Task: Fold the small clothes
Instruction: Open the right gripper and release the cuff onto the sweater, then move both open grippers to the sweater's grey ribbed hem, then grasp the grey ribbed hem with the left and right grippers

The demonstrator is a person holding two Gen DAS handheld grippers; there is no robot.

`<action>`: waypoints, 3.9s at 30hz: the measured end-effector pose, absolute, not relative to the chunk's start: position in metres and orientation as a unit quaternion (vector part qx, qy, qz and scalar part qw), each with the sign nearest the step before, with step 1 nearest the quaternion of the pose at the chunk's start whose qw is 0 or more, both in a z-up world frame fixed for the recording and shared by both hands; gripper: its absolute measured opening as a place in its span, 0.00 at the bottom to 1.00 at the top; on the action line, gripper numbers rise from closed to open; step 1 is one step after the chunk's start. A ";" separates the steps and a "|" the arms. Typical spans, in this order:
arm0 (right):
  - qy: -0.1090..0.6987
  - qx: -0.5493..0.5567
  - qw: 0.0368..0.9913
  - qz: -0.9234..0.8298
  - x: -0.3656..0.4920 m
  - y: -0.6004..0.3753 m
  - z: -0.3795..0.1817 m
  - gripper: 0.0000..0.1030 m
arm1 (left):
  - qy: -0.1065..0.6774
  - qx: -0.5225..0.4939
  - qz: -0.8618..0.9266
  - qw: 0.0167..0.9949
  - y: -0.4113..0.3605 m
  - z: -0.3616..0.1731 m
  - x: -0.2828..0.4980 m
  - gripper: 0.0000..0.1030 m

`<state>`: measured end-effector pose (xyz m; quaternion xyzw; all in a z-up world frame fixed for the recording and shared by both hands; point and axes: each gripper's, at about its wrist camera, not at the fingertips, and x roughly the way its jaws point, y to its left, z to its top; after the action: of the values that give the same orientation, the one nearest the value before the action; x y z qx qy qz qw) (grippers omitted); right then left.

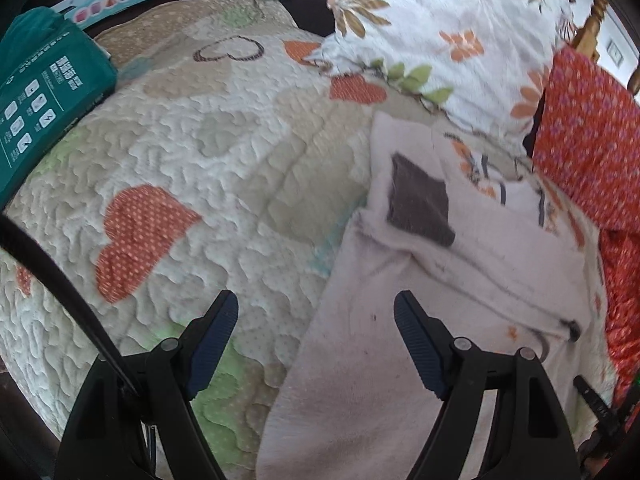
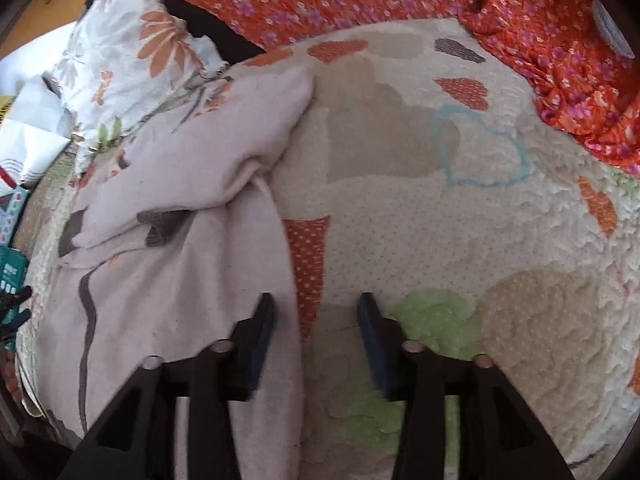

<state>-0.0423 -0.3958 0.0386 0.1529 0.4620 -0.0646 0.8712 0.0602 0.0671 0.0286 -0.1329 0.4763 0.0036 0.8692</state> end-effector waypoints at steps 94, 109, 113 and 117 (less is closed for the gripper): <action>0.461 0.096 0.880 -0.068 -0.060 -0.355 0.035 0.82 | 0.486 -0.033 0.060 0.871 0.046 -0.011 -0.018 1.00; 0.441 0.349 0.824 0.072 -0.100 -0.382 0.028 0.84 | 0.529 -0.212 -0.136 0.810 0.068 0.001 -0.033 0.39; 0.435 0.415 0.791 0.114 -0.116 -0.382 0.018 0.84 | 0.524 -0.249 -0.159 0.799 0.075 0.001 -0.040 0.38; 0.434 0.444 0.772 0.137 -0.128 -0.377 0.013 0.83 | 0.527 -0.259 -0.168 0.791 0.077 0.000 -0.051 0.38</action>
<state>-0.1284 -0.3767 0.0130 0.4437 0.4339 0.1371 0.7721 -0.0511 0.0775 -0.0004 -0.2592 0.5273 -0.1684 0.7914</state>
